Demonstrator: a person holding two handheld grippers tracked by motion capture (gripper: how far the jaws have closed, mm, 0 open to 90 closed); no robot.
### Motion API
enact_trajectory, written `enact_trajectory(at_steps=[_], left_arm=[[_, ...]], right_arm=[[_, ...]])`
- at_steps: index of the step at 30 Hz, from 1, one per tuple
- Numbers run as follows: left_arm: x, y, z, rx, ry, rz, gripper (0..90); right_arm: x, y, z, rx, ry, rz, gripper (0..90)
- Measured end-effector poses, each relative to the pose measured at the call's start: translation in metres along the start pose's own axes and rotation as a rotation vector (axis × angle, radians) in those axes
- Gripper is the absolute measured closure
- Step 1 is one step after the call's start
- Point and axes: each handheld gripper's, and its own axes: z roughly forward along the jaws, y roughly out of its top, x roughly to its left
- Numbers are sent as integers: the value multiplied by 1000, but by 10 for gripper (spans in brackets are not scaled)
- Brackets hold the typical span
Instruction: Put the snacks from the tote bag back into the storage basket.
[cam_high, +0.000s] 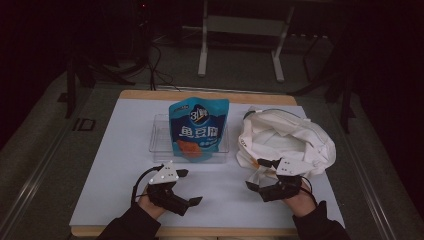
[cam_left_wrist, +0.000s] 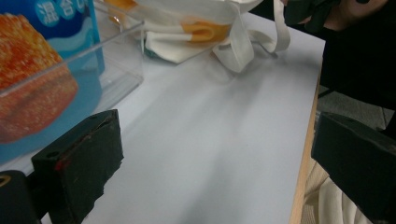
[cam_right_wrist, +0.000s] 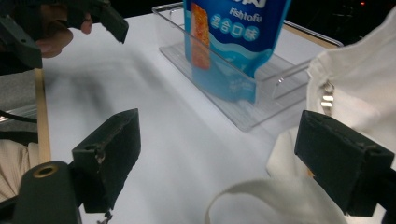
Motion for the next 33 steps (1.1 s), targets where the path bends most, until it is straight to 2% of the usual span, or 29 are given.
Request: enact_trajectory(at_steps=[9, 12, 16, 22, 29, 33], left_arm=[[-4, -4, 9, 39, 11, 34, 24], [-4, -5, 12, 43, 0, 30, 24], [-4, -7, 15, 59, -1, 45, 24], [-6, -8, 18, 68, -2, 59, 24], [-5, -11, 20, 81, 1, 64, 24], [-5, -12, 20, 72, 0, 59, 24]], right_arm=[[0, -14, -2, 8, -17, 20, 145], [0, -17, -2, 7, -31, 17, 145], [-1, -22, -1, 18, -43, 21, 144], [-1, -27, -3, 8, -72, -8, 144], [0, -35, -7, 1, -81, -10, 144], [0, -36, -8, -17, -64, -23, 144]])
